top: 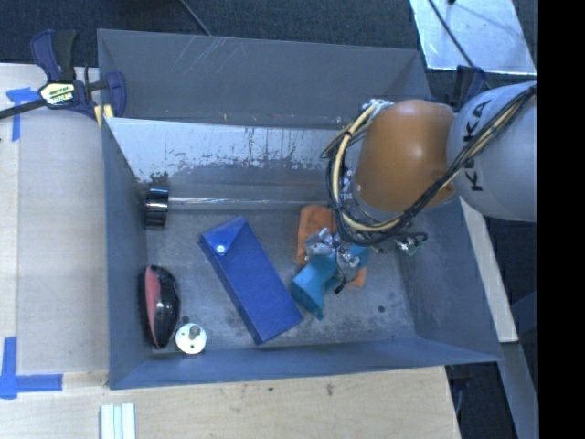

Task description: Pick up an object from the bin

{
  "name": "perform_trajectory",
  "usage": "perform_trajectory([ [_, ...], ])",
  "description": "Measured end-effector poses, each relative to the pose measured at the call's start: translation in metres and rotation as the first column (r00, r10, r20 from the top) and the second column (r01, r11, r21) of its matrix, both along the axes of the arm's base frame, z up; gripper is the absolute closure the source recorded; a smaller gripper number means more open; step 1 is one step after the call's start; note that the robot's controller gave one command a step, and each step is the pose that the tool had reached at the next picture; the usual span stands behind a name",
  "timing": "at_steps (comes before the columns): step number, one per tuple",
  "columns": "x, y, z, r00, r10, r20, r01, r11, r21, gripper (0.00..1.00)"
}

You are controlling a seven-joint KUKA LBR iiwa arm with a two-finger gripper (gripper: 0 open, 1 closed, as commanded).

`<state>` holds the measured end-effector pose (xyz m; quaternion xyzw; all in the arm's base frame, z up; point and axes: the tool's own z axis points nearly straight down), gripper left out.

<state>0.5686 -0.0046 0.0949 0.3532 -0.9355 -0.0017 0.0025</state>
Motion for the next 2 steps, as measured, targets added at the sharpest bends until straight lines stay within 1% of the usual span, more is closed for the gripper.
perform_trajectory([
  [1, 0.0011, -0.0002, 0.0178, 1.000, -0.002, 0.004, 0.002, 1.000, -0.001, 1.00],
  [2, 0.0016, -0.0001, 0.0278, 1.000, -0.002, 0.007, 0.002, 1.000, -0.001, 1.00],
])
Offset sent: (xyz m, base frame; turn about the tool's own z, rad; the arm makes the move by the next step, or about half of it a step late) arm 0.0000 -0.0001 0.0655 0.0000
